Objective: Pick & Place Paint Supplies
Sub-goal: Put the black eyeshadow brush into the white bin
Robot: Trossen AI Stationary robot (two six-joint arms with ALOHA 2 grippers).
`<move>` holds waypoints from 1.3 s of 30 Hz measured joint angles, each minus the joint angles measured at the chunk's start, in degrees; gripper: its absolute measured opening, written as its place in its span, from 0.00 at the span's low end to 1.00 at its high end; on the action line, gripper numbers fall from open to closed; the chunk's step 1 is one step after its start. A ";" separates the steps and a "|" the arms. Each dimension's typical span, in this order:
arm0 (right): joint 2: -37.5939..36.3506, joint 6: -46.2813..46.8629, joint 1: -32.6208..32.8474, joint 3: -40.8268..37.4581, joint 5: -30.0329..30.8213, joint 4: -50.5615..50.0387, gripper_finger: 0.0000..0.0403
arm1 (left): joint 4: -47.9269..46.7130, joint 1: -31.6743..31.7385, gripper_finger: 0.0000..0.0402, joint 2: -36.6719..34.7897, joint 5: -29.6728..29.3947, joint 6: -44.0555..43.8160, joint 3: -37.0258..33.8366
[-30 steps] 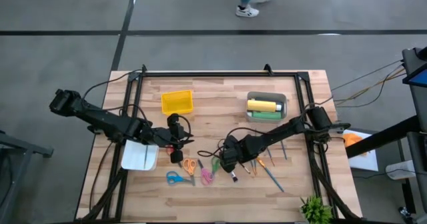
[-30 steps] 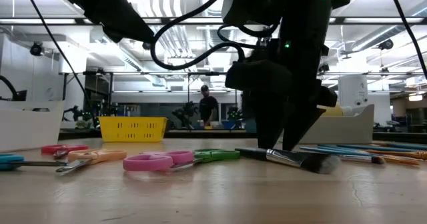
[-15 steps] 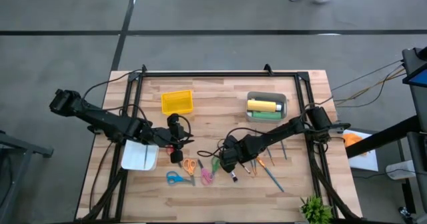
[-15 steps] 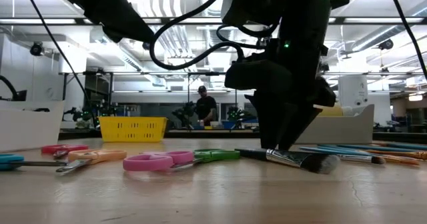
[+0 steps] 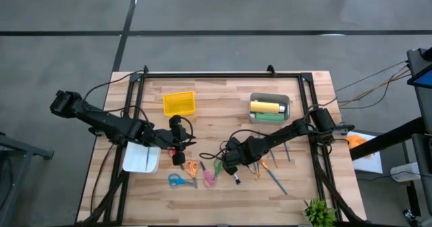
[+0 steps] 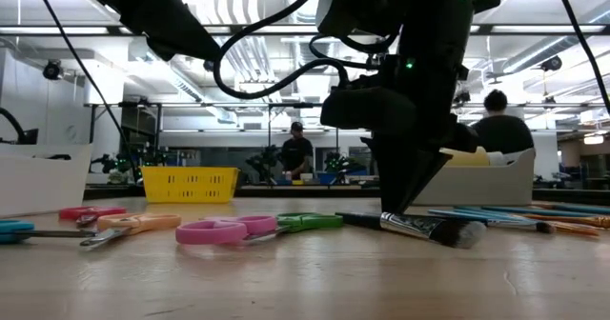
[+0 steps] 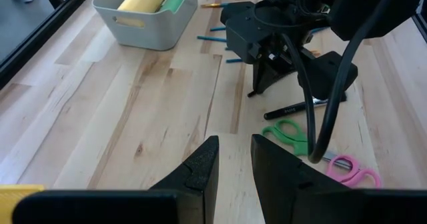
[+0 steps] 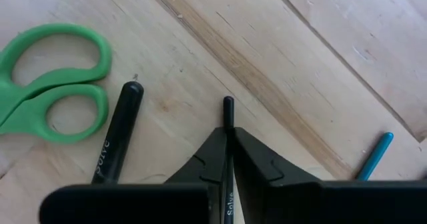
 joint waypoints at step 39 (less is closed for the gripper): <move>-8.37 -17.90 -1.20 0.05 12.16 25.16 0.02 | -0.04 0.04 0.23 -0.02 0.00 0.00 0.00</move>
